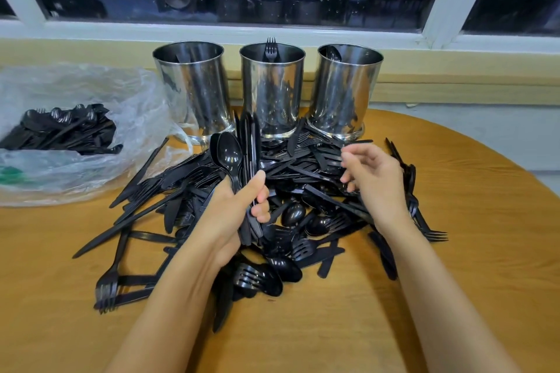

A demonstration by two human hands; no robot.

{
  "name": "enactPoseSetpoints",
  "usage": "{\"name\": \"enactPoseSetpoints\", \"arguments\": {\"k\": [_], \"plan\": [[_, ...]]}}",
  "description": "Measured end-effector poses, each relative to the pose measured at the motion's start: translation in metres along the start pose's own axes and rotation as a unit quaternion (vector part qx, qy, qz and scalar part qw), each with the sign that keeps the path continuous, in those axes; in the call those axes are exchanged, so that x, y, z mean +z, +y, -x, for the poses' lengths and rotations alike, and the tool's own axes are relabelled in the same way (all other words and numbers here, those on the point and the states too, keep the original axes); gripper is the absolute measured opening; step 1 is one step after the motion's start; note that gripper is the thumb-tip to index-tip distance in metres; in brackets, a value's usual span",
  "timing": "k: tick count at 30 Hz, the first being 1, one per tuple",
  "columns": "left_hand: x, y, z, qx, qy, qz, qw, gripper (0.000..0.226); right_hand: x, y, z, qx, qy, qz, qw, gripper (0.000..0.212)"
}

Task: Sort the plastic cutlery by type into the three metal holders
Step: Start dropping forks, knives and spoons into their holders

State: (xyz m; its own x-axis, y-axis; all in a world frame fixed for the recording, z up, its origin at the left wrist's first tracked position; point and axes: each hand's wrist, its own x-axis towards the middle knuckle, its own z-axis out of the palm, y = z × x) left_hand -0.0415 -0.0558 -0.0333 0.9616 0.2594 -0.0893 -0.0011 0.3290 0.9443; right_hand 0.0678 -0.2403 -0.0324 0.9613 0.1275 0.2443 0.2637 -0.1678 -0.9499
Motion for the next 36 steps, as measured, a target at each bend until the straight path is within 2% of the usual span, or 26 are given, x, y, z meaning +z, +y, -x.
{"name": "enactPoseSetpoints", "arguments": {"k": [1,3,6,9,12,15,17,19,22,24,26,28,30,33,36], "plan": [[0.000,0.000,0.000,-0.001,0.012,0.012,1.000,0.014,0.000,0.004,-0.001,-0.012,-0.018,0.064,0.998,0.006],[0.000,-0.001,-0.001,-0.012,0.035,0.039,0.999,0.022,0.002,0.009,0.000,-0.026,-0.078,0.183,0.980,0.003],[-0.003,-0.002,-0.002,-0.025,0.064,0.064,0.996,0.028,0.008,0.013,0.004,-0.020,-0.162,0.297,0.941,0.008],[-0.003,-0.002,-0.004,-0.032,0.073,0.069,0.994,0.026,0.013,0.009,0.008,-0.031,-0.172,0.357,0.918,0.017],[-0.002,-0.001,-0.004,-0.041,0.071,0.068,0.994,0.024,0.013,0.006,0.009,-0.081,-0.151,0.386,0.907,0.023],[-0.003,-0.002,-0.004,-0.050,0.064,0.049,0.995,0.016,0.010,-0.002,0.008,-0.181,-0.067,0.296,0.935,0.028],[-0.004,-0.002,-0.004,-0.052,0.061,0.038,0.996,0.030,0.005,-0.012,0.008,-0.254,0.018,0.207,0.945,0.028],[-0.004,-0.003,-0.004,-0.049,0.060,0.045,0.996,0.036,0.002,-0.022,0.011,-0.283,0.086,0.101,0.950,0.019],[-0.003,-0.002,-0.004,-0.045,0.060,0.046,0.996,0.042,0.006,-0.033,0.018,-0.208,0.094,-0.091,0.969,0.023],[-0.002,-0.003,-0.004,-0.038,0.075,0.035,0.996,0.034,0.012,-0.037,0.021,-0.118,0.058,-0.186,0.974,0.023],[0.000,-0.005,-0.005,-0.029,0.083,0.032,0.996,0.027,0.020,-0.037,0.024,-0.030,0.008,-0.236,0.971,0.022],[0.001,-0.007,-0.006,-0.013,0.075,0.033,0.997,0.025,0.030,-0.033,0.028,0.015,-0.039,-0.215,0.976,0.019],[0.003,-0.007,-0.005,-0.003,0.080,0.056,0.995,0.024,0.039,-0.028,0.034,0.021,-0.076,-0.138,0.987,0.015],[0.004,-0.005,-0.004,0.010,0.091,0.082,0.992,0.019,0.051,-0.020,0.041,-0.040,-0.132,0.031,0.990,0.014],[0.001,-0.002,-0.003,0.031,0.106,0.072,0.991,0.037,0.053,-0.020,0.045,-0.067,-0.204,0.054,0.975,0.009]]}}
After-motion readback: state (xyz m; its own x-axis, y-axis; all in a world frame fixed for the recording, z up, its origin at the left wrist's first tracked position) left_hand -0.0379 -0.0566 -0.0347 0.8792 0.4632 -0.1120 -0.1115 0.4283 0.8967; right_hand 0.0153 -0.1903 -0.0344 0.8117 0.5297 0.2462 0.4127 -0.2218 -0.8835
